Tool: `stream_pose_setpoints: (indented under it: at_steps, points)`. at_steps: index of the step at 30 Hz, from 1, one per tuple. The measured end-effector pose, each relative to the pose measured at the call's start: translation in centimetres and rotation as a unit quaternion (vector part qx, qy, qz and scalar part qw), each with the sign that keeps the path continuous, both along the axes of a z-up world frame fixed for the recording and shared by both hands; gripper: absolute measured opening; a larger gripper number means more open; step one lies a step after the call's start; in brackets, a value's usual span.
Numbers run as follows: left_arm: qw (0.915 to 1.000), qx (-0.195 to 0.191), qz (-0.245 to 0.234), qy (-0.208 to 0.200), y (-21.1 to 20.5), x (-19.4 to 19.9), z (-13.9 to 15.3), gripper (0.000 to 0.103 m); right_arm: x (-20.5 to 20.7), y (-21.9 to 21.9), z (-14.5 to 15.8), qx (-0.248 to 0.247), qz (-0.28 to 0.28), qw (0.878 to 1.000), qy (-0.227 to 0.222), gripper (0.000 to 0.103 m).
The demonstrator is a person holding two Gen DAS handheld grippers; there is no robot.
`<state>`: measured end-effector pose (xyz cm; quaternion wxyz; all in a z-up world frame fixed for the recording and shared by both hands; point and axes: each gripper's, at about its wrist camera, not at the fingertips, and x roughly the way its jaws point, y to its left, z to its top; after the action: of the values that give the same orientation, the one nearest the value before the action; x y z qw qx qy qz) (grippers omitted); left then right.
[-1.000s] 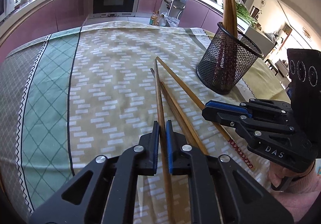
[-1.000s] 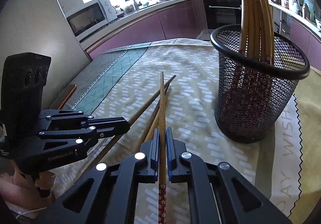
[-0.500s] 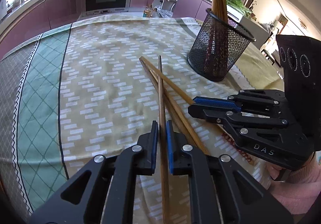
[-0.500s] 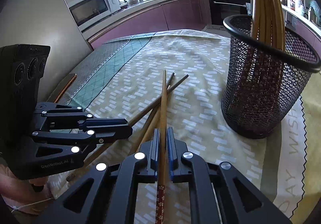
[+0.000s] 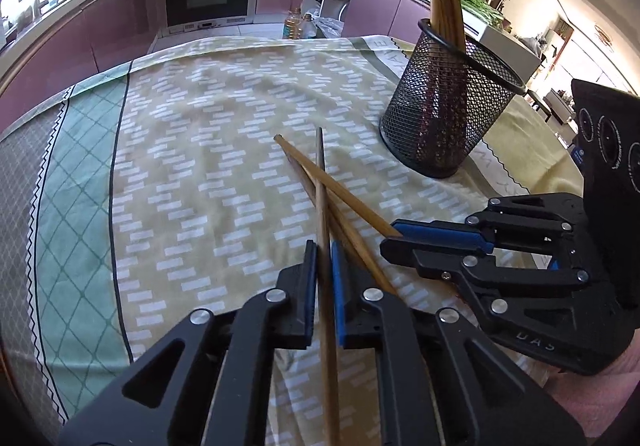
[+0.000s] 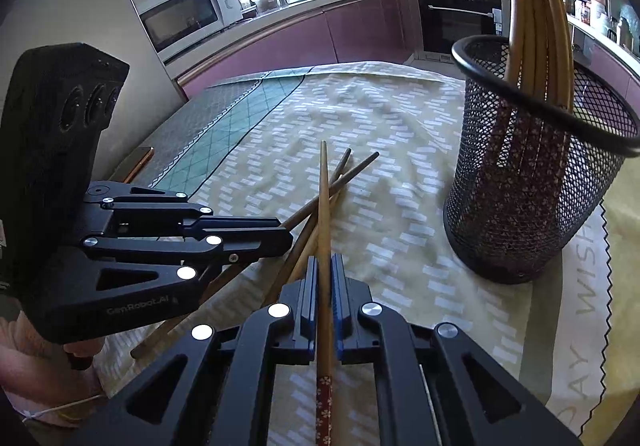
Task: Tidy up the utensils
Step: 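Lift the right tool's chopstick upright toward the mesh cup while the left tool lifts its own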
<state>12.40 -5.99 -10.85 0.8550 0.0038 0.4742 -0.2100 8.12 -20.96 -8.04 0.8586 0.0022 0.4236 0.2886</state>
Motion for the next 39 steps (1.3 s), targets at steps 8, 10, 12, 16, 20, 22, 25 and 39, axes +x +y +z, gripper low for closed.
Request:
stream_pose_setpoints:
  at_steps: [8,10,12,16,20,22,25,39]
  points:
    - [0.9994,-0.024,0.000,-0.026,0.6,-1.1,1.9,0.008,-0.9,-0.9,2.0,0.018,-0.003,0.999,-0.030,0.006]
    - [0.9989,-0.031,-0.002,-0.035,0.8,-1.5,2.7,0.008,-1.2,-1.1,2.6,0.021,-0.003,0.999,-0.040,0.006]
    - [0.9983,-0.040,-0.005,-0.042,1.1,-1.8,3.6,0.008,-1.6,-1.5,3.1,0.024,-0.004,0.999,-0.047,0.006]
    - [0.9967,-0.058,-0.013,-0.056,1.7,-2.5,5.2,0.008,-2.1,-1.9,4.0,0.029,-0.007,0.998,-0.062,0.006]
    - [0.9947,-0.075,-0.020,-0.067,2.1,-3.0,6.6,0.008,-2.7,-2.8,4.8,0.036,-0.014,0.996,-0.076,0.006]
    - [0.9938,-0.083,-0.022,-0.071,2.2,-3.3,7.2,0.008,-2.9,-3.3,5.3,0.040,-0.017,0.996,-0.084,0.006]
    - [0.9920,-0.096,-0.027,-0.078,2.4,-3.6,8.1,0.008,-3.2,-4.0,5.8,0.046,-0.025,0.994,-0.094,0.006]
    - [0.9845,-0.136,-0.047,-0.100,2.9,-4.7,11.0,0.008,-3.6,-6.0,7.7,0.060,-0.049,0.989,-0.127,0.006]
